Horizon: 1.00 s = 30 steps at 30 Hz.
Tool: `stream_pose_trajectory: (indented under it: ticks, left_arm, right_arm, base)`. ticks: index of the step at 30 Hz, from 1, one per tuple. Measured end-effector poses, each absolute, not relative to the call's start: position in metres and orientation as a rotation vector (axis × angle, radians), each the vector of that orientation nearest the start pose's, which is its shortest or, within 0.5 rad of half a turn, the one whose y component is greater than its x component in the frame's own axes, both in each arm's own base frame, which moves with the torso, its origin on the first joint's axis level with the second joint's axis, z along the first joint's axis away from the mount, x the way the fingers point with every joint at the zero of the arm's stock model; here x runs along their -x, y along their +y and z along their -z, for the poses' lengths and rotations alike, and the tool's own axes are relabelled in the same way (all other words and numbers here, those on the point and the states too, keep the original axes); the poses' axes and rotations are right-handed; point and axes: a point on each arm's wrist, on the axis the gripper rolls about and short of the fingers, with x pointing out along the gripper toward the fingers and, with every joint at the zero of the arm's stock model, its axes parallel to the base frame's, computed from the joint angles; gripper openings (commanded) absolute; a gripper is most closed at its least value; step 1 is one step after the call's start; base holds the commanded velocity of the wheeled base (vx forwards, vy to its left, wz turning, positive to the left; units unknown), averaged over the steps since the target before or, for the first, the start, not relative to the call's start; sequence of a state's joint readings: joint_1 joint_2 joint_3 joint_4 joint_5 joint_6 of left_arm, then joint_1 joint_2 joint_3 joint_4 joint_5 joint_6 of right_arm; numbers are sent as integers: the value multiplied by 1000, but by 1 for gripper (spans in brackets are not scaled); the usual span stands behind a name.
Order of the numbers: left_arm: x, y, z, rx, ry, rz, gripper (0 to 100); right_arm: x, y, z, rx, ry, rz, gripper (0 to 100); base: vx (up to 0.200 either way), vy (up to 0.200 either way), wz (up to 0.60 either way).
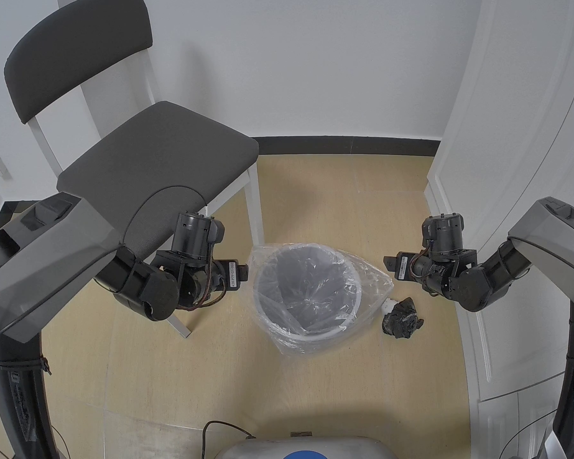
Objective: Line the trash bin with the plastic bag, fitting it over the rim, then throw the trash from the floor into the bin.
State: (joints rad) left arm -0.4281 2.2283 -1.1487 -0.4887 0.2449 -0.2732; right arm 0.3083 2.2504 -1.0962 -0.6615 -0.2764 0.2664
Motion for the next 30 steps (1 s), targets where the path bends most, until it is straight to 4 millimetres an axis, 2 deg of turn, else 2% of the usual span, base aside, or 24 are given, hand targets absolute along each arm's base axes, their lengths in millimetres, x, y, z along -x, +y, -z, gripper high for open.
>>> stream_pose_trajectory:
  ticks: [6,11,19,25,30]
  left_arm:
    - [-378,-160,-63,83,590,87,100]
    - [-378,-159,-63,141,604,118,100]
    - [-392,-165,-67,185,590,189,100]
    - [-399,-168,-66,189,584,191,100]
    - [-403,-166,-53,184,605,181,100]
  right_arm:
    - [-394,126,-68,-236,457,15,100]
    - [-393,136,-74,-262,452,-38,100]
    - [-412,151,-79,-274,399,-71,100]
    - [-426,154,-68,-273,398,-67,100]
    - [-435,151,-53,-270,412,-51,100]
  base:
    - [0,0,0]
    - [0,0,0]
    - [0,0,0]
    - [0,0,0]
    - [0,0,0]
